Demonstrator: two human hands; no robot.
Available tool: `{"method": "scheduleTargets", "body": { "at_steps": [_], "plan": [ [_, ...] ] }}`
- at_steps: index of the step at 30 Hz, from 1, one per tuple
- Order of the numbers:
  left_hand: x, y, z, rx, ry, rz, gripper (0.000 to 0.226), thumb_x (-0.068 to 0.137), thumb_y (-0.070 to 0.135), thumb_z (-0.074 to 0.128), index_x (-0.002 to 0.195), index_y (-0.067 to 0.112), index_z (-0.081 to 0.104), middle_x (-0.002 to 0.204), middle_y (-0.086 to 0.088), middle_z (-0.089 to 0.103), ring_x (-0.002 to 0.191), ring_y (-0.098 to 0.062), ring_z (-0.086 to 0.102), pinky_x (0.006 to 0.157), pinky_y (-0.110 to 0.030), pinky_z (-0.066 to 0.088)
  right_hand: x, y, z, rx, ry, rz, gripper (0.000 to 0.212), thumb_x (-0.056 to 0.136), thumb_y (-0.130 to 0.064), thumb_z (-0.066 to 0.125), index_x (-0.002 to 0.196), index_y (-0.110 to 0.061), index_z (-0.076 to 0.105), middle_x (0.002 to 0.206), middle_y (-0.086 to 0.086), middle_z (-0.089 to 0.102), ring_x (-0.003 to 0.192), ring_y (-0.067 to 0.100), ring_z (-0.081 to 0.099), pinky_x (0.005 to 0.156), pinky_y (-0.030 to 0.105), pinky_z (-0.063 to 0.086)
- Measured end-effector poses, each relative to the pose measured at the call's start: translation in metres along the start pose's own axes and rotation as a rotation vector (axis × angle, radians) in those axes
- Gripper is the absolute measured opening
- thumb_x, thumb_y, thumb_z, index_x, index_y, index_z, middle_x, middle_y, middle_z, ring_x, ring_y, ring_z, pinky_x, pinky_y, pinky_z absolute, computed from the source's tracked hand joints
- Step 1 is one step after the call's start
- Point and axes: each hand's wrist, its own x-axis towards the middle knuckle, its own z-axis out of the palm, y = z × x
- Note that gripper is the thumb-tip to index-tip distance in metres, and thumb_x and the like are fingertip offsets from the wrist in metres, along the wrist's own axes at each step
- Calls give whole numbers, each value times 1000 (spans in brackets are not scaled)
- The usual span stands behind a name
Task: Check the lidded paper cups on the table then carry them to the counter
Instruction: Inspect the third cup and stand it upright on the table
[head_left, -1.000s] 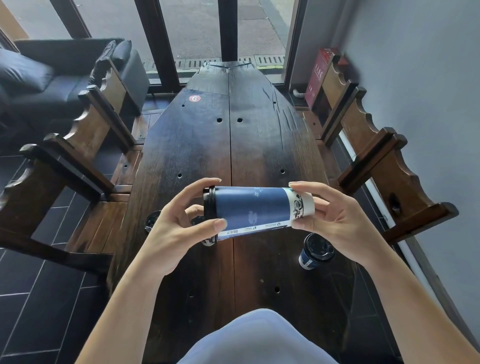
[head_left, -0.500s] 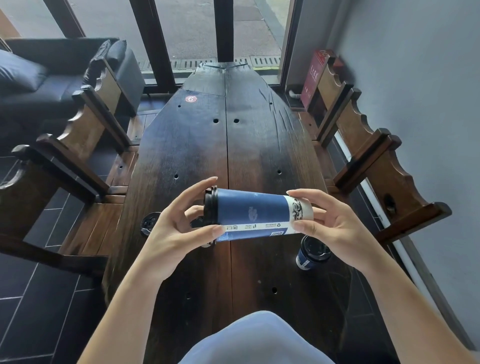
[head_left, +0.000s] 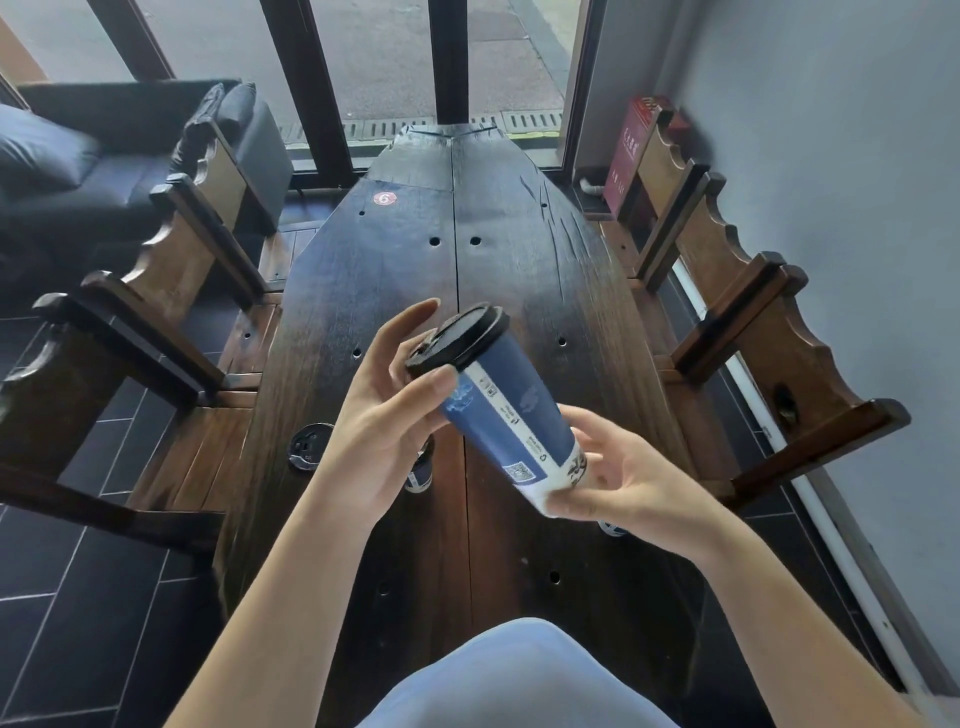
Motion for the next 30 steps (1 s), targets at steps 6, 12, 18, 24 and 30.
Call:
{"method": "scheduleTargets", "body": {
  "at_steps": [6, 12, 18, 24, 30],
  "plan": [
    [10, 0, 21, -40, 16, -54, 110, 62, 57, 93, 151, 17, 44, 131, -6, 68, 112, -20, 66, 92, -40, 53, 8, 0, 20, -22, 33, 6, 80, 78, -15, 89, 141, -36, 45, 131, -15, 66, 119, 8, 65, 96, 25, 56],
    [11, -4, 27, 19, -9, -82, 95, 64, 53, 94, 142, 19, 51, 125, -3, 71, 114, -21, 66, 99, -45, 51, 9, 10, 24, -66, 100, 5, 82, 75, -22, 92, 138, -43, 43, 129, -22, 65, 122, 5, 63, 97, 27, 56],
    [13, -10, 26, 9, 17, -84, 67, 75, 29, 77, 137, 15, 56, 121, -3, 73, 108, -20, 68, 93, -38, 54, 9, 8, 16, -86, 95, -2, 87, 73, -30, 92, 143, -41, 42, 135, -19, 63, 125, 6, 61, 102, 35, 53],
    [11, -21, 20, 101, 22, -78, 71, 69, 26, 83, 135, 19, 57, 127, -6, 71, 115, -21, 68, 99, -36, 53, 13, -13, -11, -10, 328, -133, 95, 70, -83, 68, 150, -40, 40, 136, -11, 63, 123, 15, 64, 101, 49, 55],
    [10, -35, 13, 260, 19, -112, 77, 70, 28, 85, 140, 25, 53, 136, 1, 68, 128, -26, 64, 108, -42, 50, 27, -24, -21, -77, 314, -136, 76, 78, -73, 69, 147, -49, 46, 131, -13, 66, 119, 13, 67, 100, 46, 56]
  ]
}}
